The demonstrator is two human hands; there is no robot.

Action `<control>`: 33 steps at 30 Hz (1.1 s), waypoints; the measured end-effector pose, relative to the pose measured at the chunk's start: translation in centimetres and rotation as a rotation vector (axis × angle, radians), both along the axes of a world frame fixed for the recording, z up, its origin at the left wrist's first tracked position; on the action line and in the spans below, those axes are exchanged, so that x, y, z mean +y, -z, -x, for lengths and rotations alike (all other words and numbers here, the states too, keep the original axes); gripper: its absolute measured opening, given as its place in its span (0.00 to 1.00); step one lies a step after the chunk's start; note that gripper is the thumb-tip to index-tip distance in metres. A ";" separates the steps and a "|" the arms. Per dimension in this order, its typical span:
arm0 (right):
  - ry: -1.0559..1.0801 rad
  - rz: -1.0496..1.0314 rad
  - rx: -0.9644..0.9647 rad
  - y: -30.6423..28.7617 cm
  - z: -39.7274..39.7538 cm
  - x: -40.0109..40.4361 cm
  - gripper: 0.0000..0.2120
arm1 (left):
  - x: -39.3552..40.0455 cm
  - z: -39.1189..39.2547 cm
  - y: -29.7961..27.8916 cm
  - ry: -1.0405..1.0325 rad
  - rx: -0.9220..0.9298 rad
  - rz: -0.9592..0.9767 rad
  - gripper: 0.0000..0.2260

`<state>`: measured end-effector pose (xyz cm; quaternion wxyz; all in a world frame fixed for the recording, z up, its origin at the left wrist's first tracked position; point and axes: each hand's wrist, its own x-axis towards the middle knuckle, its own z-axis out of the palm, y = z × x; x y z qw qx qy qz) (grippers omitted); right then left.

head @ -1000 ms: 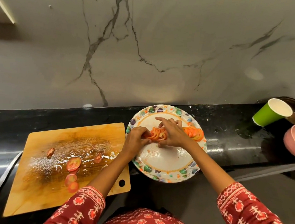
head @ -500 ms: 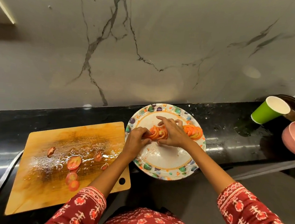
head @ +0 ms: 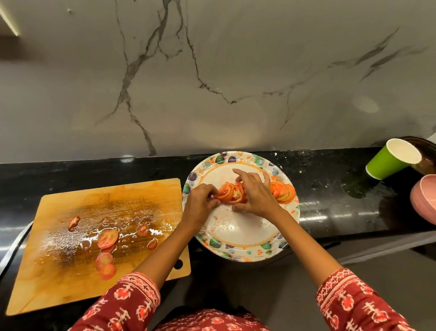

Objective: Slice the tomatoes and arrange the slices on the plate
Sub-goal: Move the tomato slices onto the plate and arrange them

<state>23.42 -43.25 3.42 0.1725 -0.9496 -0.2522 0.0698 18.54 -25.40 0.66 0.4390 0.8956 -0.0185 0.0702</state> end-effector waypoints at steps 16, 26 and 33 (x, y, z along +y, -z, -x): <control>0.093 -0.185 -0.097 0.2 3.2 1.8 0.41 | 3.9 3.9 -0.7 -0.146 -0.067 -0.016 0.05; 0.026 -0.340 -0.261 1.2 8.5 9.8 0.28 | 12.2 11.2 -2.1 -0.253 -0.147 -0.091 0.09; -0.068 -0.294 -0.167 1.6 11.8 14.7 0.22 | 20.4 17.0 -1.3 -0.283 -0.059 -0.106 0.08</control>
